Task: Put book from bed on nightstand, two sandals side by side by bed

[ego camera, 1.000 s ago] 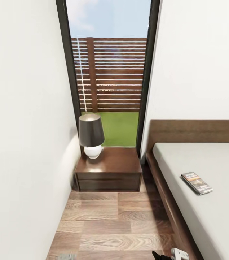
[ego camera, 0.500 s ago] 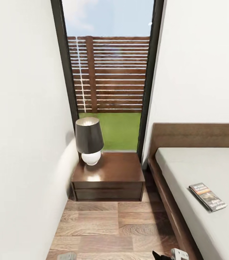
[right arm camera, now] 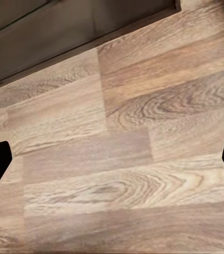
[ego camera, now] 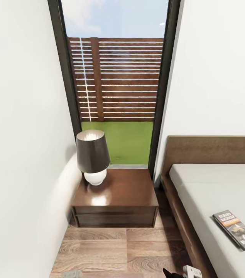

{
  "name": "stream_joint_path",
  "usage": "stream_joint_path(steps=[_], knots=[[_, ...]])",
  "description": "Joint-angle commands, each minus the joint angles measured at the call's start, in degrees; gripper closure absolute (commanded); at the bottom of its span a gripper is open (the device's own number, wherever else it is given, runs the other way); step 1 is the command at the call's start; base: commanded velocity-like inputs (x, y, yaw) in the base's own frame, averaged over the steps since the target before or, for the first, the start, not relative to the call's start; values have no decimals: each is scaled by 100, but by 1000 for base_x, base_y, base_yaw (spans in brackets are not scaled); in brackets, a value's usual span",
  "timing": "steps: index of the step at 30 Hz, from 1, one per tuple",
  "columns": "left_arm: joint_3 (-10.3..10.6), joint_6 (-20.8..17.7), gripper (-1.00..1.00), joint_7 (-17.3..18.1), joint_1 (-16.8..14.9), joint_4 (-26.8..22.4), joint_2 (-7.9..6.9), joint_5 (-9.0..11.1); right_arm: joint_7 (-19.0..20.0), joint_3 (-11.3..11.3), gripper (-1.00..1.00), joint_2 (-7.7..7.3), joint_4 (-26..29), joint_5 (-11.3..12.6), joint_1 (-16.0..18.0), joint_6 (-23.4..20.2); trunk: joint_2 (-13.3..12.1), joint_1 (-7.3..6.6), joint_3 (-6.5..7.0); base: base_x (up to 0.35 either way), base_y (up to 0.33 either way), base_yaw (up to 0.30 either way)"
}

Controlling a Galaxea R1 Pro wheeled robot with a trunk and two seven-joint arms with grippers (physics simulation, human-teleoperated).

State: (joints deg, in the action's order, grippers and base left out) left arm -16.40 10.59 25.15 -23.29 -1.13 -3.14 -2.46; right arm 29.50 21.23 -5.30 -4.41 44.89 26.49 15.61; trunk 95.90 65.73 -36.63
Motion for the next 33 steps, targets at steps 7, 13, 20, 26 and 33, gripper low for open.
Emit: stream_joint_path(steps=[7, 13, 20, 26, 33], knots=[[-30, 22, -100, 17, -3, 7, -2, -26, 42, 48, -100, 3, -25, 56, 11, 27, 3, 3, -6, 328, 0, 0], [-30, 18, -100, 17, -5, 7, 0, -26, 44, 48, -100, 1, -25, 55, 14, 30, 3, 3, -6, 328, 0, 0], [-30, 22, -100, 17, -1, 7, -2, -26, 39, 48, -100, 3, -25, 55, 9, 30, 3, 3, -6, 328, 0, 0], [-33, 18, -100, 13, -4, 7, -2, -26, 43, 48, -100, 3, -25, 55, 10, 30, 3, 3, -6, 328, 0, 0], [-38, 14, -100, 16, -5, 7, -1, -25, 46, 48, -100, 2, -25, 55, 9, 28, 3, 3, -6, 327, 26, 0]])
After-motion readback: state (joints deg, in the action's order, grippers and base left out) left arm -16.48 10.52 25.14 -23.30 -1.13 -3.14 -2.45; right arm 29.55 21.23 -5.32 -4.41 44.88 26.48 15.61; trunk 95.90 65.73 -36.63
